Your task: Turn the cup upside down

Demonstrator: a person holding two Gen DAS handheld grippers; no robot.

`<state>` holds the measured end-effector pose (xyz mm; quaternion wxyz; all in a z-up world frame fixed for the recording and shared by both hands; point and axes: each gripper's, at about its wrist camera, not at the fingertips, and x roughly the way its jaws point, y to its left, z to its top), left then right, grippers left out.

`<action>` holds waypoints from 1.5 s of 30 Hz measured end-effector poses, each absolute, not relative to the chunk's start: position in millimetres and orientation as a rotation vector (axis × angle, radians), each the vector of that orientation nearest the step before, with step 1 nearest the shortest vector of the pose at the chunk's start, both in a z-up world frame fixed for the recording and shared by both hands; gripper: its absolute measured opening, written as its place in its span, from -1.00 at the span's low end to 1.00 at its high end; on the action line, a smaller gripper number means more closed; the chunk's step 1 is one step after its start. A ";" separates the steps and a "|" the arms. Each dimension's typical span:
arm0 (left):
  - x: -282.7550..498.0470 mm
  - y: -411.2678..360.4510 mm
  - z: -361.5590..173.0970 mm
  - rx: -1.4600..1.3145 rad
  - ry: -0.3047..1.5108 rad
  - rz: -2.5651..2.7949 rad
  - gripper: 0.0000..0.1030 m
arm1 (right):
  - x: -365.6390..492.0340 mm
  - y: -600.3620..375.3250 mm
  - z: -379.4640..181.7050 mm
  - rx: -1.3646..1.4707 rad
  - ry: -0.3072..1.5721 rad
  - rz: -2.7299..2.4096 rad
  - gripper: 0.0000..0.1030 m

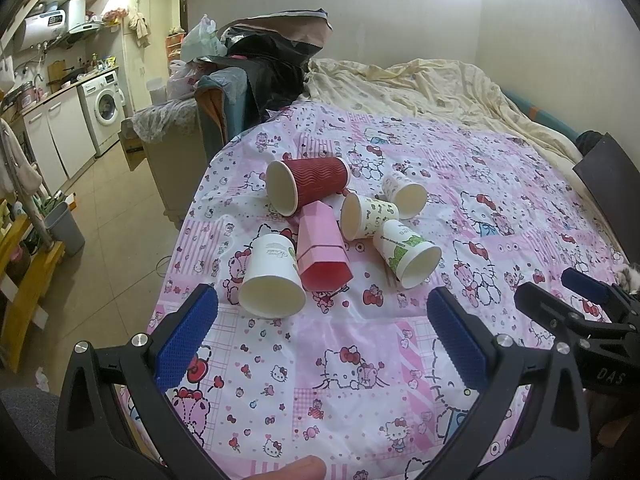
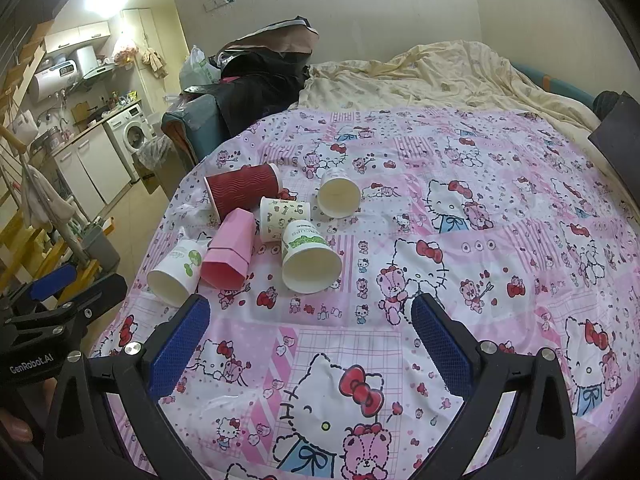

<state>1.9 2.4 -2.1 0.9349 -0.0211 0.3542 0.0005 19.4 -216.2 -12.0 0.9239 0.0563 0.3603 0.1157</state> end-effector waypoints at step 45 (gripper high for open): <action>0.2 -3.5 -1.0 -0.043 0.726 -0.006 1.00 | 19.8 -224.7 -13.0 0.139 0.742 0.228 1.00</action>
